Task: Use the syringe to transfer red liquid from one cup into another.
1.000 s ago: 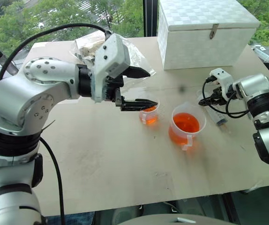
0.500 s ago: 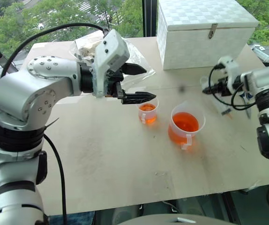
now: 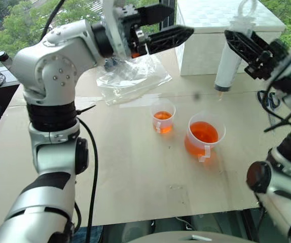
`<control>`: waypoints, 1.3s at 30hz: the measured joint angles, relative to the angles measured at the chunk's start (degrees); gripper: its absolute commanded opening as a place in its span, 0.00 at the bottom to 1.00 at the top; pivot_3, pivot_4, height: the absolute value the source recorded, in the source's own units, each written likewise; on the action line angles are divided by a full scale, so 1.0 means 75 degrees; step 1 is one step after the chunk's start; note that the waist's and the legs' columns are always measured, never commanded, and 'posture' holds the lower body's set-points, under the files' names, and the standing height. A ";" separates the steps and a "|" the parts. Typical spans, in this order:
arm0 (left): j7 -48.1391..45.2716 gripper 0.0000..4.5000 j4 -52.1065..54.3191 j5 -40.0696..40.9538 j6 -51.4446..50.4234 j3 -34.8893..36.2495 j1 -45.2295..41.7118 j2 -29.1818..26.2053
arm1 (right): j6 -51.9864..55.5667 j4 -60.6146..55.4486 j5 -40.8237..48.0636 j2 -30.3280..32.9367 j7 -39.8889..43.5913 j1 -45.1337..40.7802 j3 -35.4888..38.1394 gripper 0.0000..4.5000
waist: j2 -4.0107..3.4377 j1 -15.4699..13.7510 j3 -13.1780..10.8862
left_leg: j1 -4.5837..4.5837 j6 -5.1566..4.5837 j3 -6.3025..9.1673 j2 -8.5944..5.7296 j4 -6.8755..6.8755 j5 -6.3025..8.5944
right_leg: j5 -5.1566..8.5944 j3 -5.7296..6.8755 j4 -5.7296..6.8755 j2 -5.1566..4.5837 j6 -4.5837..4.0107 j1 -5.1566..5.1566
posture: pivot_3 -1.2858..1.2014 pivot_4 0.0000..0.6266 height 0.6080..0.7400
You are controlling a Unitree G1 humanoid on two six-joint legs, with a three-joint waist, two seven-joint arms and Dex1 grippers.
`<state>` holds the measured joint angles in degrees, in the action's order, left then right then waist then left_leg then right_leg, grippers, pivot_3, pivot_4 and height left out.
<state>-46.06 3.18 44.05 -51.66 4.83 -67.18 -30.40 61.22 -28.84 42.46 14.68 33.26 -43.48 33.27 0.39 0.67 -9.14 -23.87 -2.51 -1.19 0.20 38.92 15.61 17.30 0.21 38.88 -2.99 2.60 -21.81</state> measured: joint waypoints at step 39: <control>0.0912 0.42 0.1032 -0.1248 0.0438 -0.1893 0.1555 0.1886 | -0.6232 -0.0328 -0.2064 -0.0296 -0.0179 0.4711 -0.3977 0.34 | 0.0001 0.0001 0.0005 | 0.0021 0.0005 -0.0002 0.0002 0.0026 -0.0003 | 0.0003 -0.0024 -0.0005 0.0032 0.0001 0.0007 | 0.52 0.24 1.00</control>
<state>-39.22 10.93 34.69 -48.38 -9.38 -55.52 -16.25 14.48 -31.30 26.98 12.46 31.92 -8.15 3.44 0.40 0.68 -9.10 -23.71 -2.47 -1.20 0.22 39.12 15.58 17.32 0.03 38.85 -2.75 2.61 -21.76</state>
